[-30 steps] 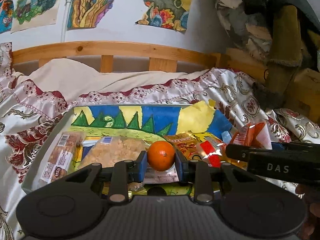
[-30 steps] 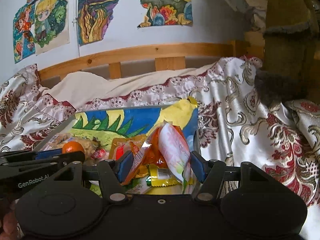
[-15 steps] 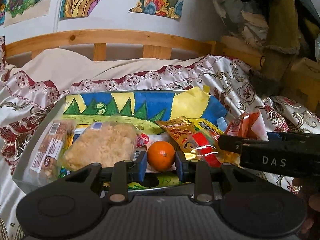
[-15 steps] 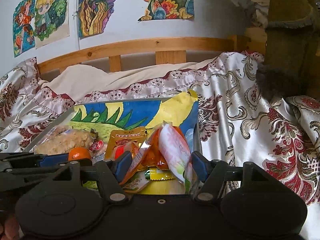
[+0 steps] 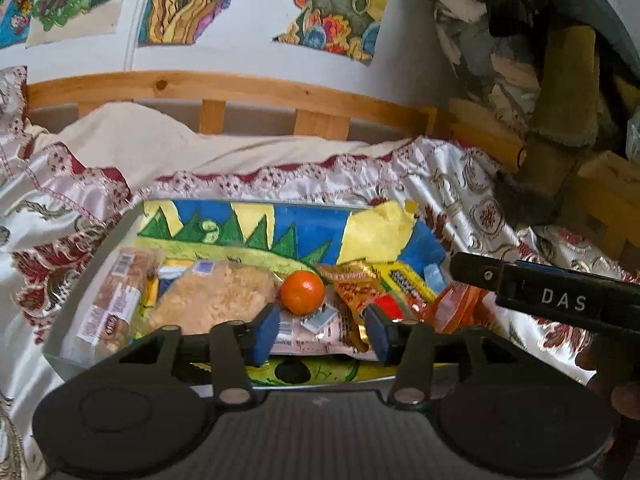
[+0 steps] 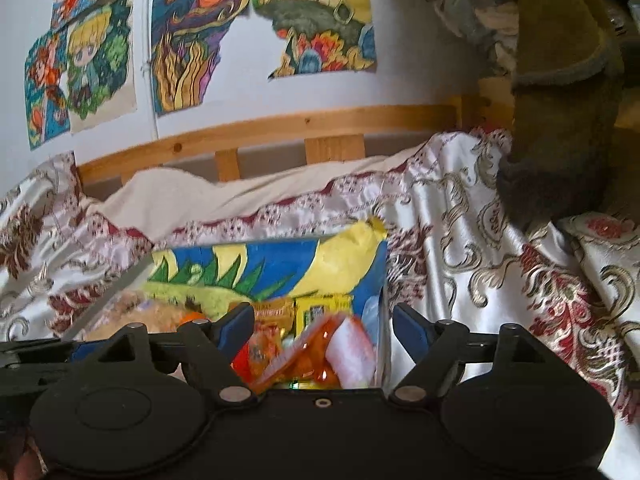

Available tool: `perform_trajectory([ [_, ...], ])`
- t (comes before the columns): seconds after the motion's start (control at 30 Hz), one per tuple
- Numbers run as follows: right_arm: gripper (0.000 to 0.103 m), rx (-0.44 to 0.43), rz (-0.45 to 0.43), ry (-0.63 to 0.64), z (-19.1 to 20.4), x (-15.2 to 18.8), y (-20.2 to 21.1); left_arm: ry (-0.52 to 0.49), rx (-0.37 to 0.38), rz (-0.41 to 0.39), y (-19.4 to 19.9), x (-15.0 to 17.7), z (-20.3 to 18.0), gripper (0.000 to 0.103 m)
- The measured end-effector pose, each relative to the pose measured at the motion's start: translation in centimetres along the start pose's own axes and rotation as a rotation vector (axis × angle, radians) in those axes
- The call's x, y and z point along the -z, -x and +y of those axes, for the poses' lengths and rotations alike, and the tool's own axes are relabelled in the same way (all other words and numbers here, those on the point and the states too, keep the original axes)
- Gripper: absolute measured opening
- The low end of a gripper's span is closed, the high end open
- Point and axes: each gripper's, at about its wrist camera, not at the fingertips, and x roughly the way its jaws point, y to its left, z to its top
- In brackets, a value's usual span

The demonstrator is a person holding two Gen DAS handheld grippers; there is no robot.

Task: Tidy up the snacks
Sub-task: 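Open both grippers to release the items in the tray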

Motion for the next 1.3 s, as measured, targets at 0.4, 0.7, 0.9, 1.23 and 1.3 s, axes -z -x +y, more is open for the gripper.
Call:
perform_trajectory([
  [0.4,0.093,0.013,-0.098,-0.071,-1.6,-2.1,3.5,0.023,-0.055,-0.082,4.1,-2.1,-0.3,0.086],
  [0.7,0.1,0.022,-0.158,-0.083,-2.0,-2.7,6.6,0.08,-0.121,-0.168,8.2,-3.2,0.1,0.102],
  [0.9,0.102,0.017,-0.193,-0.07,-1.8,-3.0,8.8,0.096,-0.156,-0.22,10.9,-3.7,0.1,0.102],
  [1.23,0.102,-0.001,-0.221,-0.058,-0.8,-2.7,12.6,0.064,-0.213,-0.264,15.2,-3.0,-0.6,0.103],
  [1.3,0.102,-0.008,-0.225,-0.05,-0.6,-2.5,13.4,0.07,-0.213,-0.277,16.3,-2.6,-0.5,0.103],
])
